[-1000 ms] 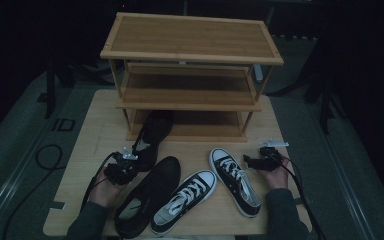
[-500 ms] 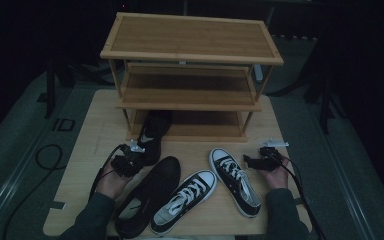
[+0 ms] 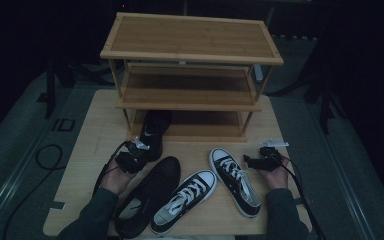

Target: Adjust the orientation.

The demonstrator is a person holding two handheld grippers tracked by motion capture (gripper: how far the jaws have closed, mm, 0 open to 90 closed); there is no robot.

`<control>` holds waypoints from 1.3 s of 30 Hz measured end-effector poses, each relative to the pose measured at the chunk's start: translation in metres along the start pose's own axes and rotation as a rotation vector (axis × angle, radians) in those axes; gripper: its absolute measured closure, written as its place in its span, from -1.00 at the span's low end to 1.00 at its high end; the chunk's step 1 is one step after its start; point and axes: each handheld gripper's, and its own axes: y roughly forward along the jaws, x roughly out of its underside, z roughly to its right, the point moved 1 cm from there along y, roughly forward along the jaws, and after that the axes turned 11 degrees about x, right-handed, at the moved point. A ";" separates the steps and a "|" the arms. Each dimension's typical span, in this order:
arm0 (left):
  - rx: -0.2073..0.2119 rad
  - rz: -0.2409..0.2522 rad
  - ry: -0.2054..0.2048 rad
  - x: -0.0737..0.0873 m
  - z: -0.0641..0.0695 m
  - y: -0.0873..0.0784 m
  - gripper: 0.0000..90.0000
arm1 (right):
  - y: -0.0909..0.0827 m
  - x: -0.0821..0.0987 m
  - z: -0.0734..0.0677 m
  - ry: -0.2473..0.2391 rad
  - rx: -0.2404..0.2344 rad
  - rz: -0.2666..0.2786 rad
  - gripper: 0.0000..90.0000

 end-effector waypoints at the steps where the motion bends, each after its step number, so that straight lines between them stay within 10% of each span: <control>1: 0.005 -0.009 0.002 0.001 0.000 0.002 0.96 | 0.000 0.000 0.000 0.000 0.000 0.000 -0.59; 39: -0.081 -0.016 -0.002 -0.050 -0.025 0.030 0.98 | 0.000 0.000 0.000 -0.001 -0.002 0.000 -0.59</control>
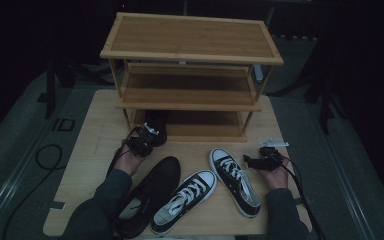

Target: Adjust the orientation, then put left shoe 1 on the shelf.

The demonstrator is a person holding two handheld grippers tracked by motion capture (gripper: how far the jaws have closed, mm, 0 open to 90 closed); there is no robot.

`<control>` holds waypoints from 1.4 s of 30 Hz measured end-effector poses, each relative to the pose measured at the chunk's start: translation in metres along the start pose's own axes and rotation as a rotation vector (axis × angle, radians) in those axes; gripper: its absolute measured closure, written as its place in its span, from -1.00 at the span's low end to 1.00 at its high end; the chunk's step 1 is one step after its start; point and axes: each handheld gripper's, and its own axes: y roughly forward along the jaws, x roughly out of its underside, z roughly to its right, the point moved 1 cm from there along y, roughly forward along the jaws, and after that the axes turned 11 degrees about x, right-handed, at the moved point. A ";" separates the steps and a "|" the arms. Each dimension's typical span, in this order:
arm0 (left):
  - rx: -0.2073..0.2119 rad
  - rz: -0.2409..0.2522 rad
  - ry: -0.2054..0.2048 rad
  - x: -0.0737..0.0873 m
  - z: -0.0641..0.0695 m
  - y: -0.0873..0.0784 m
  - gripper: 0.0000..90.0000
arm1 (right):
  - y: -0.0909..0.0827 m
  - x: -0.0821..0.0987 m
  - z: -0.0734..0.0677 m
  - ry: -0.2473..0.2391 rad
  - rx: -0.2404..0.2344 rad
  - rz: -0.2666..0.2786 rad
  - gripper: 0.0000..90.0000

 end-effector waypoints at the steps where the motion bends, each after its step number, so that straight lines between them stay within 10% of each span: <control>1: -0.001 0.002 -0.004 -0.001 -0.001 0.001 0.99 | 0.000 0.000 0.000 0.000 0.000 0.000 -0.59; 10: 0.038 0.030 -0.044 0.002 -0.008 -0.004 0.73 | 0.000 0.000 0.000 0.000 0.000 0.000 -0.59; 22: 0.115 0.124 -0.074 0.015 -0.007 -0.050 0.34 | 0.000 0.000 0.000 -0.001 -0.001 0.001 -0.59; 31: 0.153 0.155 -0.011 0.028 0.005 -0.096 0.24 | 0.000 0.000 0.000 -0.001 -0.001 0.001 -0.59; 42: 0.203 0.125 0.074 0.038 0.029 -0.115 0.22 | 0.000 0.000 0.000 -0.001 -0.001 0.001 -0.59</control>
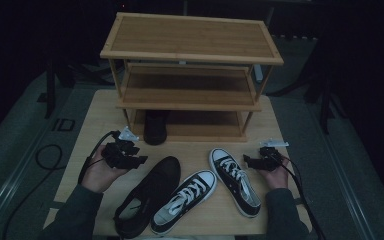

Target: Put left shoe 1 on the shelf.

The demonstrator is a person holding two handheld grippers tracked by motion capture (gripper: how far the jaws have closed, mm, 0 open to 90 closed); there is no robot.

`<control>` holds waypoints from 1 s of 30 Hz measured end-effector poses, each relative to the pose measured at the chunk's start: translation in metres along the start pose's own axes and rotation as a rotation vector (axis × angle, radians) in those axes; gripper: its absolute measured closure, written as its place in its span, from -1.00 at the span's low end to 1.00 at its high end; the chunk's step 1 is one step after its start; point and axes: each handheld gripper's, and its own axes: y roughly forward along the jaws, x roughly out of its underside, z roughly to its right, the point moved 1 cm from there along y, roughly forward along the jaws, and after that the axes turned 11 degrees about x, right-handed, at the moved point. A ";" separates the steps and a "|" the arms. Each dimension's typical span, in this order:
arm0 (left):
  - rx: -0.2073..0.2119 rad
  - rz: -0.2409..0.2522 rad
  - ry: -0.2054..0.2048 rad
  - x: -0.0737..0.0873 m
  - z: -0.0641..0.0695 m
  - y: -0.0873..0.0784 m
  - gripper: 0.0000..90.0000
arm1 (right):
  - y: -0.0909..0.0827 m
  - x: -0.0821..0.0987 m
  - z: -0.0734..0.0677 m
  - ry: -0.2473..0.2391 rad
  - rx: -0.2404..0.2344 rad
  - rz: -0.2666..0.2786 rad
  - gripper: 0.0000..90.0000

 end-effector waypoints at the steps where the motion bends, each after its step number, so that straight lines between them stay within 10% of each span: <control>1: -0.002 -0.003 0.008 0.001 0.003 -0.001 0.22 | 0.000 0.000 0.000 0.000 0.000 0.000 -0.59; 30: 0.068 -0.025 0.078 0.018 0.021 -0.019 0.22 | 0.000 0.000 0.000 0.001 0.001 0.000 -0.59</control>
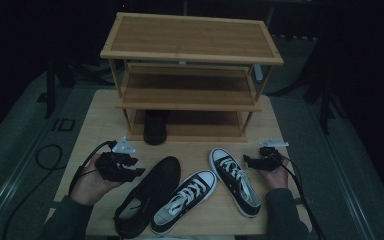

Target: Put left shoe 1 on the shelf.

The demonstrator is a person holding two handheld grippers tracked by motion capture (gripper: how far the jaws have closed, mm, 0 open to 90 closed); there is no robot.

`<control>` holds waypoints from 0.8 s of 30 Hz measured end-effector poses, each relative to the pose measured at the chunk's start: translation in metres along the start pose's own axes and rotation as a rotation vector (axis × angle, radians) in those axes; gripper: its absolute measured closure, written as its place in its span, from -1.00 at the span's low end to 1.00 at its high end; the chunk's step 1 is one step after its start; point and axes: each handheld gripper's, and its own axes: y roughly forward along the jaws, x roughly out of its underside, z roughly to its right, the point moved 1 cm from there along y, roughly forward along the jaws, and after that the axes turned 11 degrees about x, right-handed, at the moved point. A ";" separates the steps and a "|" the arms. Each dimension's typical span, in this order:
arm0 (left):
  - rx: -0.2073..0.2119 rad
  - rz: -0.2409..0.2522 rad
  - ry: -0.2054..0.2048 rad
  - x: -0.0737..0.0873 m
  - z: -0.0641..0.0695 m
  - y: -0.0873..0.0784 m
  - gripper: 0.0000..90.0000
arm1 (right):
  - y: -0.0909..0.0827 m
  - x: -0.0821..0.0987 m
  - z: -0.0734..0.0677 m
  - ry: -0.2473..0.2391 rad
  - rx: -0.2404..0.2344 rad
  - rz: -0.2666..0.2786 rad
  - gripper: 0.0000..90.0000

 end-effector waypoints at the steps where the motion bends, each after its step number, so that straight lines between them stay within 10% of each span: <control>1: 0.002 0.000 0.004 0.001 0.000 0.000 0.22 | 0.000 0.000 0.000 0.000 0.000 0.000 -0.59; 12: 0.082 -0.014 0.061 0.006 0.003 -0.003 0.21 | 0.000 0.000 0.000 0.000 0.000 0.000 -0.59; 24: 0.078 -0.031 0.095 0.012 0.010 -0.005 0.17 | 0.000 0.000 0.000 0.000 0.000 0.000 -0.59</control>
